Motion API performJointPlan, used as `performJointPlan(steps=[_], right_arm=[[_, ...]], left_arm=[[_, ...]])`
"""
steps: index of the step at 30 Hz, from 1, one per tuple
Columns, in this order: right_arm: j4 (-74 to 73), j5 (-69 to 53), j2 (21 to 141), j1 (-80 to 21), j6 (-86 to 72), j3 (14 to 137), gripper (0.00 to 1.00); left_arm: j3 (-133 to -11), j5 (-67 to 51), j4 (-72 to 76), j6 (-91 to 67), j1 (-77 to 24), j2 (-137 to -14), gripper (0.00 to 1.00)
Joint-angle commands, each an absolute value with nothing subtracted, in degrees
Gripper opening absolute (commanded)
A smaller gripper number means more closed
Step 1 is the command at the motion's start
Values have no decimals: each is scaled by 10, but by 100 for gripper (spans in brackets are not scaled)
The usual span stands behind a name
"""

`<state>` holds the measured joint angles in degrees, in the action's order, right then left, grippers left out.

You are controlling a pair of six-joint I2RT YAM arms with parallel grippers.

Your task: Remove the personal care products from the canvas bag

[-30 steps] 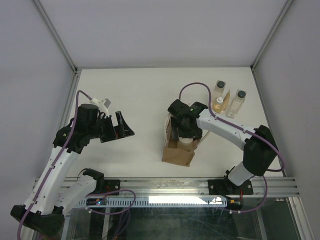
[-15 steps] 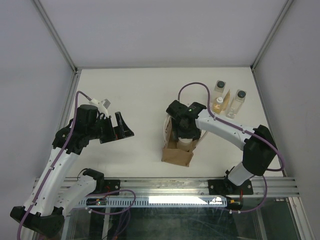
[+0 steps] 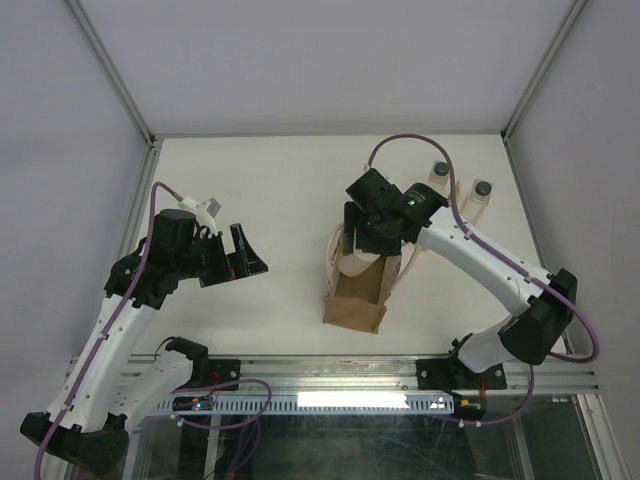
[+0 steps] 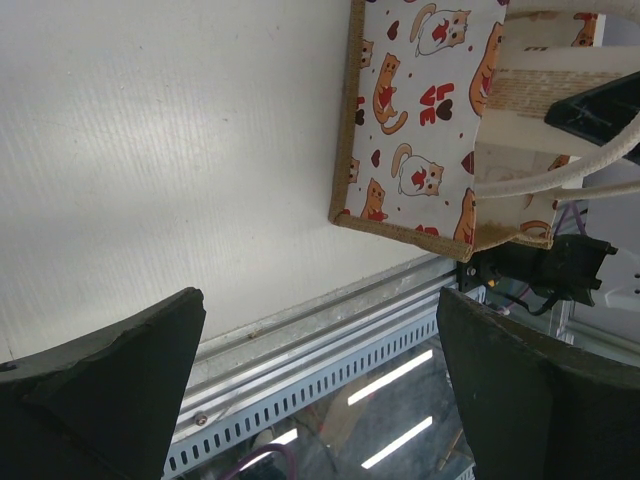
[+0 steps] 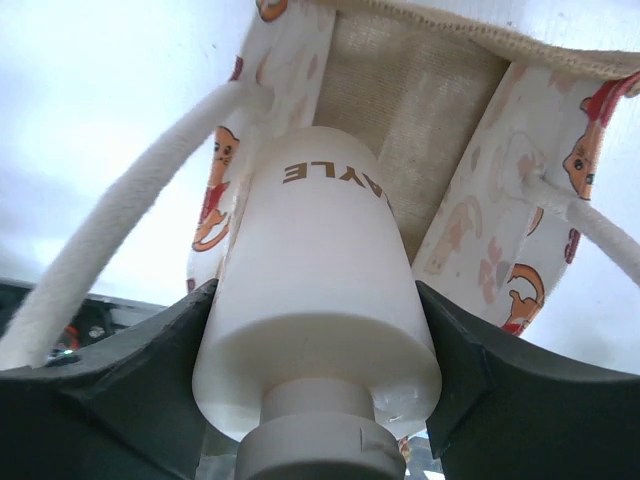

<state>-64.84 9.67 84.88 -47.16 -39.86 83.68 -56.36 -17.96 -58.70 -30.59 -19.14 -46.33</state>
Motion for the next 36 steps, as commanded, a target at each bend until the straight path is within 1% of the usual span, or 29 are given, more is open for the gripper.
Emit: performJointPlan(steps=[1,10,16,19,22,25,31,34,36], right_arm=[[-632,61,788,-442,-408,905,0],[-656,71,730,-369,-374,995,0],[-715,155,726,-337,-317,1065,0],[-756,211,727,-331,-298,1073,0],[-787,262,719,-319,-298,1039,0],[-792,271,697,-296,-310,970,0],[-763,248,629,-245,-320,809,0],[-712,209,609,-208,-300,740,0],[-661,176,609,-167,-276,705,0]], left_arm=[[-577,-181,-579,-304,-192,-462,99],[-578,-184,-568,-301,-193,-475,99],[-578,-188,-561,-299,-193,-482,99],[-579,-186,-559,-296,-192,-488,99],[-578,-188,-555,-295,-193,-492,99],[-578,-190,-550,-295,-193,-499,99],[-587,-187,-548,-292,-193,-509,99],[-586,-186,-545,-292,-192,-513,99],[-587,-186,-545,-290,-193,-516,99]])
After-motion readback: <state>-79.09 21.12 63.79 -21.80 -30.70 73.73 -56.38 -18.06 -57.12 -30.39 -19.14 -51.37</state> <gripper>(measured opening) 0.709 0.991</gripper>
